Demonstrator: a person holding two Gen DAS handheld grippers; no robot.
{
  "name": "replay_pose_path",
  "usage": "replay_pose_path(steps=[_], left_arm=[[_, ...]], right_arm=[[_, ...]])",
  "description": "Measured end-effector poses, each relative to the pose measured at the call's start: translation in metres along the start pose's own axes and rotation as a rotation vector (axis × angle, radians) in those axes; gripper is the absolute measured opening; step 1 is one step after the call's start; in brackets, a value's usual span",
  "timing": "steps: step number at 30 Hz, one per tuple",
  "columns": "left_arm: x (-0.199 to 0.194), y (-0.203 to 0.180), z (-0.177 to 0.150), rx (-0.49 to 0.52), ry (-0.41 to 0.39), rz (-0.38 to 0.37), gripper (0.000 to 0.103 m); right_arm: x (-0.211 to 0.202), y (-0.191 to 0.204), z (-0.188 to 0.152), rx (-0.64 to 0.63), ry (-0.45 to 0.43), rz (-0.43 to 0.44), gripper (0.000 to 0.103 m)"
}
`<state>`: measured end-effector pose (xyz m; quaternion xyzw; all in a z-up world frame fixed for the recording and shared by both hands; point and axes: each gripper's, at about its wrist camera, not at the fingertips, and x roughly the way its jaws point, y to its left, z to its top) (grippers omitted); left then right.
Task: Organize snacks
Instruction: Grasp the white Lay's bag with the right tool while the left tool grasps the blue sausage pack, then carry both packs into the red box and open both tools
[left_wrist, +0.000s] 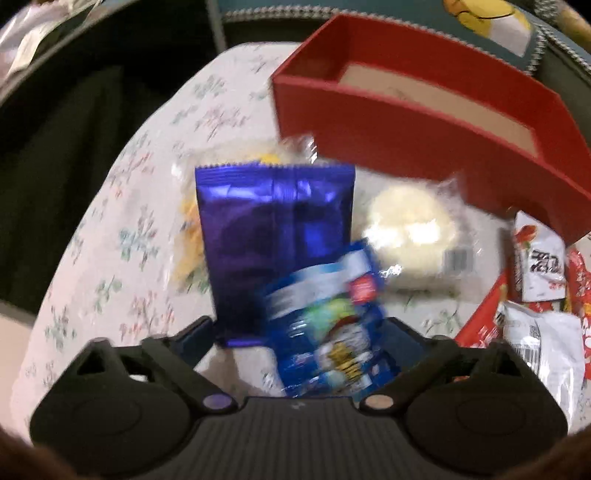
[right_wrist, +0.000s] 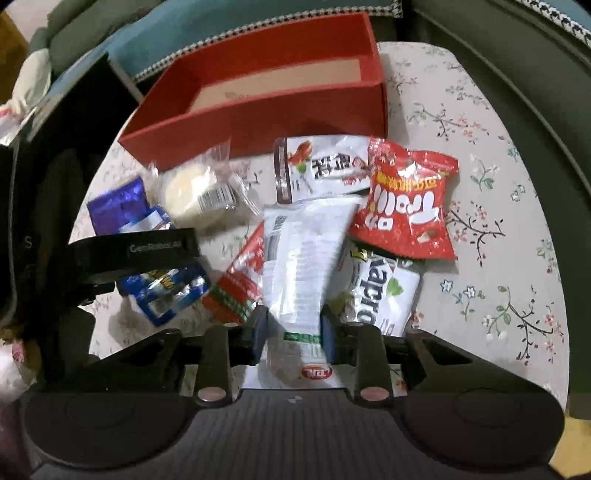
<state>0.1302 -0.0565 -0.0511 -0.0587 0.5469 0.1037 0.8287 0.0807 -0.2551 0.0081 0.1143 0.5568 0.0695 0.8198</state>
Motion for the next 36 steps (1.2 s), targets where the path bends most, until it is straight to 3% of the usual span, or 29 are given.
replay_pose_path(steps=[1,3,6,8,12,14,15,17,18,20,21,25,31,36], left_arm=[[-0.002,0.004,-0.002,0.002,0.010,0.022,0.081],[-0.006,0.012,-0.007,0.004,0.030,0.044,0.081],[-0.014,0.020,-0.018,0.028,0.046,0.046,0.080],[-0.020,0.021,-0.023,0.052,0.051,0.013,0.080],[-0.020,0.029,-0.034,0.032,0.075,-0.080,0.083],[-0.010,0.030,-0.038,0.030,0.120,-0.103,0.092],[-0.007,0.027,-0.040,0.046,0.104,-0.093,0.093],[-0.005,0.022,-0.042,0.097,0.075,-0.073,0.095],[-0.006,0.023,-0.041,0.103,0.074,-0.080,0.093],[-0.010,0.027,-0.040,0.101,0.073,-0.095,0.077],[-0.013,0.028,-0.041,0.107,0.073,-0.104,0.073],[-0.025,0.038,-0.046,0.116,0.091,-0.172,0.073],[-0.052,0.056,-0.052,0.111,0.040,-0.252,0.072],[-0.075,0.049,-0.038,0.128,-0.015,-0.310,0.072]], right_arm=[[0.001,-0.001,-0.001,-0.008,0.009,0.000,0.048],[0.000,-0.004,-0.002,-0.019,0.007,0.002,0.049],[-0.003,-0.003,-0.002,-0.045,0.011,-0.027,0.060],[-0.003,-0.001,-0.004,-0.051,0.001,-0.044,0.062],[0.001,0.005,-0.006,-0.072,0.002,-0.055,0.076],[0.007,0.015,-0.006,-0.082,-0.004,-0.099,0.081],[0.009,0.020,-0.007,-0.099,-0.015,-0.123,0.080],[0.014,0.032,-0.014,-0.166,-0.028,-0.197,0.074],[0.014,0.036,-0.017,-0.195,-0.033,-0.232,0.065],[0.009,0.038,-0.022,-0.211,-0.041,-0.229,0.040],[0.006,0.036,-0.023,-0.192,-0.028,-0.209,0.034],[-0.007,0.038,-0.031,-0.192,-0.044,-0.245,0.031],[-0.049,0.042,-0.050,-0.147,-0.110,-0.222,0.031],[-0.076,0.063,-0.041,-0.185,-0.181,-0.202,0.031]])
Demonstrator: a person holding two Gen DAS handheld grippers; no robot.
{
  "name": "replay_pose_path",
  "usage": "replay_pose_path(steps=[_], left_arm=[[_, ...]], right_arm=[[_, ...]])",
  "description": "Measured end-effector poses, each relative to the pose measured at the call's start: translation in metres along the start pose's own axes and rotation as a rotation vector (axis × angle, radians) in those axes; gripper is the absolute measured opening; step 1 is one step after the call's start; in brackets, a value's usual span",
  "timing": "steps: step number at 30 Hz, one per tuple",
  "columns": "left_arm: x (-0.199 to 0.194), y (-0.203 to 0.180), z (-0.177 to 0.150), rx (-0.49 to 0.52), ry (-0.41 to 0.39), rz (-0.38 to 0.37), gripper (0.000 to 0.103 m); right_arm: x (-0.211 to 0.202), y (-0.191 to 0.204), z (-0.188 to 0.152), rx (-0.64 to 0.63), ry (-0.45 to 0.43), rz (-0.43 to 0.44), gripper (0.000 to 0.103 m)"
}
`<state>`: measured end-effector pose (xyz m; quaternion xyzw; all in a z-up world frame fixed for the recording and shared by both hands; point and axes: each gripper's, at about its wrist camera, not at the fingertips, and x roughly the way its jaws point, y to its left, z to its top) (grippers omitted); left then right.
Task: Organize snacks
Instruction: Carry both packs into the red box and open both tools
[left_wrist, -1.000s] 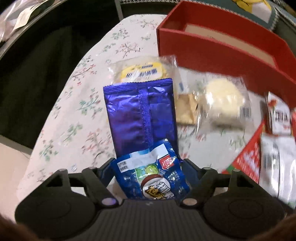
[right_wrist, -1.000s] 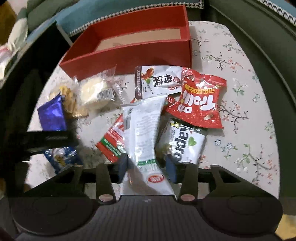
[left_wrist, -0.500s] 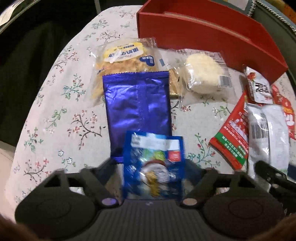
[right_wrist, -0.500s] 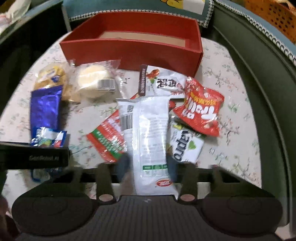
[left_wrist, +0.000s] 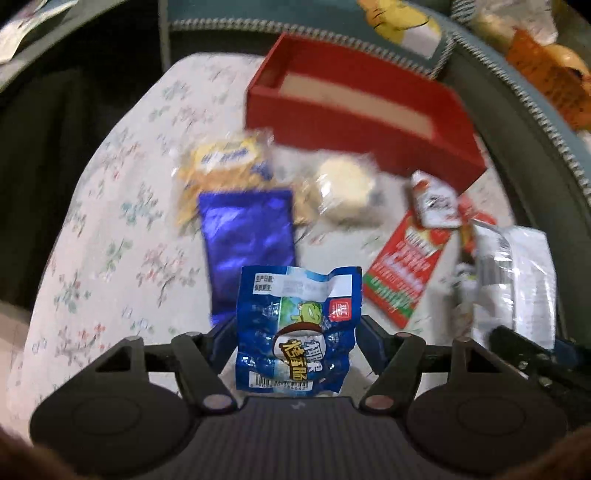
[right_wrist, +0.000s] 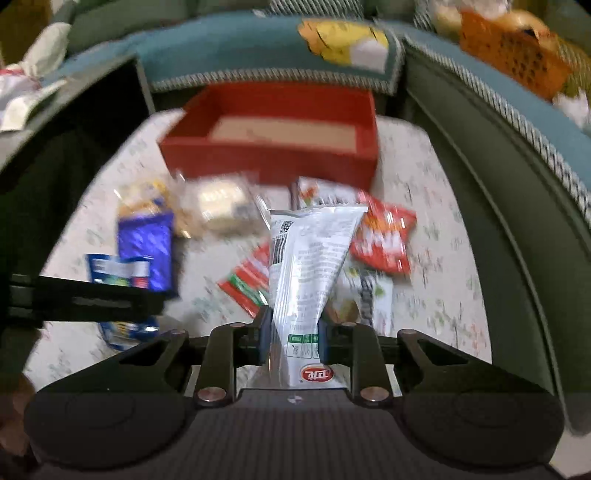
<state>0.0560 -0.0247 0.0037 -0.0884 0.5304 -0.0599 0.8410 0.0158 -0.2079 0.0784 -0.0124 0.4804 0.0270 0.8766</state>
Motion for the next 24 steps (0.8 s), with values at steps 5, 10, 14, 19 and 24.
replay_pose_path(steps=[5,10,14,19,24], left_arm=[[0.001,-0.014,0.034,0.030,-0.056,0.002,0.072],[0.017,-0.025,0.085,0.006,-0.110,-0.005,0.072],[0.039,-0.028,0.123,-0.042,-0.121,-0.017,0.072],[0.056,-0.038,0.169,-0.049,-0.174,-0.021,0.072],[0.076,-0.041,0.203,-0.041,-0.232,0.014,0.072]], right_arm=[[0.011,-0.008,0.034,0.038,-0.062,0.067,0.031],[0.039,-0.020,0.079,0.071,-0.084,0.098,0.031],[0.064,-0.025,0.109,0.065,-0.092,0.076,0.031],[0.095,-0.036,0.142,0.082,-0.103,0.055,0.031],[0.126,-0.044,0.166,0.080,-0.110,0.035,0.031]])
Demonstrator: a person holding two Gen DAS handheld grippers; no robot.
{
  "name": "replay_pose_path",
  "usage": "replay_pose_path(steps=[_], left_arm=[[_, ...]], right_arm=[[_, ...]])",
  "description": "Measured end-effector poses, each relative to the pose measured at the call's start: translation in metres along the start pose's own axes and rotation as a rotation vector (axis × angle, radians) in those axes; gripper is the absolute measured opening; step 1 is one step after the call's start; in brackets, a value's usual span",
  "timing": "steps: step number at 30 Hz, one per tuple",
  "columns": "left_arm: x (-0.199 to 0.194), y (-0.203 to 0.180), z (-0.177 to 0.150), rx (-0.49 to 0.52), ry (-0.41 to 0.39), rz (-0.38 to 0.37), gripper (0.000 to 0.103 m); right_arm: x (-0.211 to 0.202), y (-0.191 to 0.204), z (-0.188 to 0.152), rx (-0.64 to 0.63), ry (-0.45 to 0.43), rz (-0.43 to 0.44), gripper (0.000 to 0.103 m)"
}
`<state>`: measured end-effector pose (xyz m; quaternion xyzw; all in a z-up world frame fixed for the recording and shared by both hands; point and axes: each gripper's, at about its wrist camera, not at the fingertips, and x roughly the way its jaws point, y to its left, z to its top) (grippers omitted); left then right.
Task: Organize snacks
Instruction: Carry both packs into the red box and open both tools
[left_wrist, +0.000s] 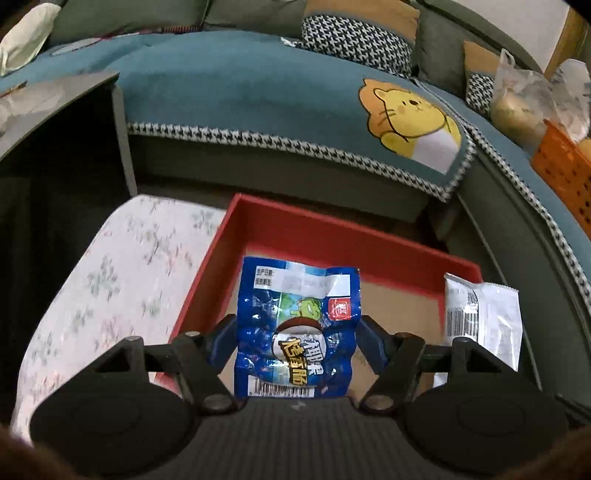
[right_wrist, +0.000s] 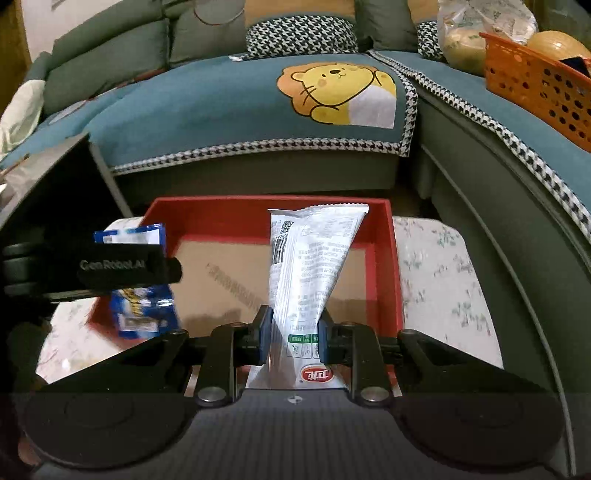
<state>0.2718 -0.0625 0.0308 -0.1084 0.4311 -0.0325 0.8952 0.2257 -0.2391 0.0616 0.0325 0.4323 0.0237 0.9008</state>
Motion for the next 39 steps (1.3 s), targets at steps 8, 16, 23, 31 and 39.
replay_pose_path(steps=[8,16,23,31,39], left_arm=[[0.054,0.005,0.005,-0.010,0.061,0.045,0.072],[0.071,0.001,0.001,0.029,0.078,0.091,0.073],[0.067,0.000,0.003,0.020,0.072,0.084,0.078],[0.034,-0.004,0.010,0.035,0.003,0.081,0.085],[-0.003,-0.004,0.003,0.046,-0.021,0.065,0.086]], right_arm=[[0.045,0.004,0.011,-0.017,0.026,0.010,0.031],[0.083,0.005,0.001,-0.017,0.110,-0.005,0.037],[0.078,0.005,0.002,-0.027,0.068,0.014,0.069],[0.053,0.002,0.015,-0.023,0.010,0.021,0.069],[0.021,0.004,0.019,-0.051,-0.028,0.000,0.070]])
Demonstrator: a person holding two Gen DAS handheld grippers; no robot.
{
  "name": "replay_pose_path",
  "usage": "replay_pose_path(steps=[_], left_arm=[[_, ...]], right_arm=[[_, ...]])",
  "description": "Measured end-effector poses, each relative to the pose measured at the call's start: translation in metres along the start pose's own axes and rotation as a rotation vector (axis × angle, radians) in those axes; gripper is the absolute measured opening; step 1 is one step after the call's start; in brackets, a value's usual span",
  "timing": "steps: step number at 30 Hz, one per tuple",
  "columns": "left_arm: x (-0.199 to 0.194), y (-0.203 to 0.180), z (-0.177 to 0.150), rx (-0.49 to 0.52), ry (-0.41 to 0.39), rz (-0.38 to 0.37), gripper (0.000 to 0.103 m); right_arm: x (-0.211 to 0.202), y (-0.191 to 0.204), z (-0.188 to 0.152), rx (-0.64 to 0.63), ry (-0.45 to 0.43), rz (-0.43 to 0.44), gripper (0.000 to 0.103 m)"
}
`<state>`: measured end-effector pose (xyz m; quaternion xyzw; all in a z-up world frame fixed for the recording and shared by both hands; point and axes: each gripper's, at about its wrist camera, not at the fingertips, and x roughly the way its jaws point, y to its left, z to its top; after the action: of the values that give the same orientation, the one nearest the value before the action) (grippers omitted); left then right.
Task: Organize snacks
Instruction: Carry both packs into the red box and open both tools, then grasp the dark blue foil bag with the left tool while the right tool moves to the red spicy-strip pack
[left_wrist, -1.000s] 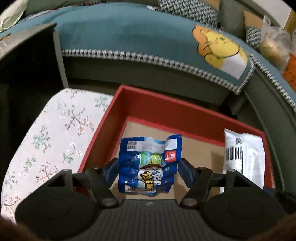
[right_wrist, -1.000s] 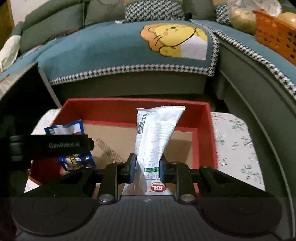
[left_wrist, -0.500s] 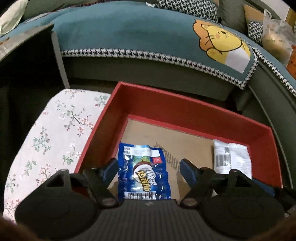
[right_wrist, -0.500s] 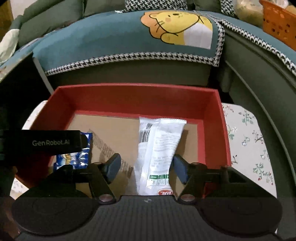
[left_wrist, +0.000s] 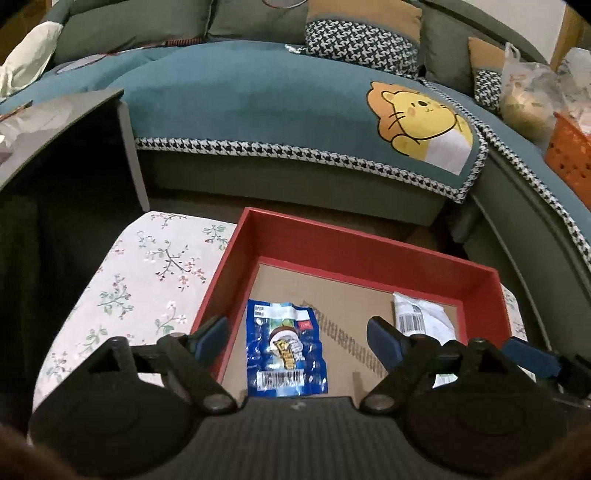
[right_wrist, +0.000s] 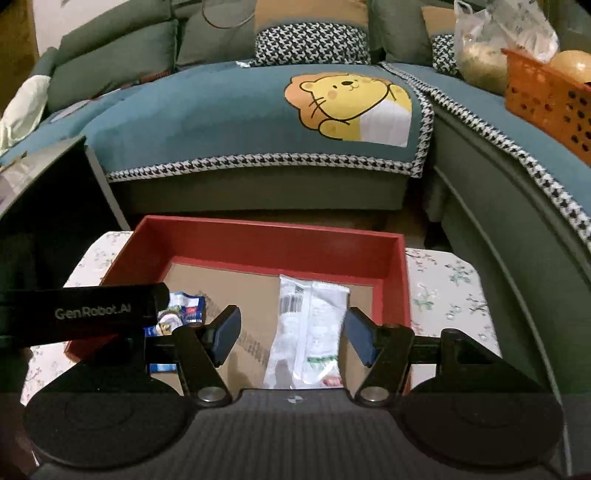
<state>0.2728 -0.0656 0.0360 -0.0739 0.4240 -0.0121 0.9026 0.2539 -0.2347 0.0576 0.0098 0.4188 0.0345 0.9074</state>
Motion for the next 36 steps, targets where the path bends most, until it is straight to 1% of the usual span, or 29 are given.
replay_pose_path(steps=[3,12,18,23,26,29,31,36], left_arm=[[-0.013,0.001,-0.006,0.019,-0.011,0.000,0.086],[-0.042,0.007,-0.034,0.064,-0.004,-0.003,0.086],[-0.058,0.012,-0.049,0.082,-0.012,0.002,0.086],[-0.067,0.017,-0.061,0.105,-0.002,-0.008,0.086],[-0.068,0.022,-0.070,0.119,0.033,-0.019,0.086],[-0.065,0.033,-0.079,0.099,0.086,-0.035,0.086],[-0.063,0.042,-0.084,0.086,0.110,-0.031,0.086],[-0.062,0.071,-0.105,0.001,0.179,-0.029,0.086]], right_arm=[[-0.012,0.000,-0.005,-0.012,0.003,-0.005,0.070],[-0.039,0.004,-0.028,-0.035,0.018,-0.012,0.070],[-0.053,0.010,-0.043,-0.045,0.028,-0.008,0.070],[-0.061,0.017,-0.054,-0.054,0.044,-0.003,0.071],[-0.063,0.020,-0.064,-0.065,0.070,-0.007,0.072],[-0.062,0.022,-0.072,-0.075,0.104,-0.017,0.072],[-0.062,0.021,-0.077,-0.076,0.122,-0.025,0.072],[-0.064,0.017,-0.086,-0.066,0.152,-0.034,0.072]])
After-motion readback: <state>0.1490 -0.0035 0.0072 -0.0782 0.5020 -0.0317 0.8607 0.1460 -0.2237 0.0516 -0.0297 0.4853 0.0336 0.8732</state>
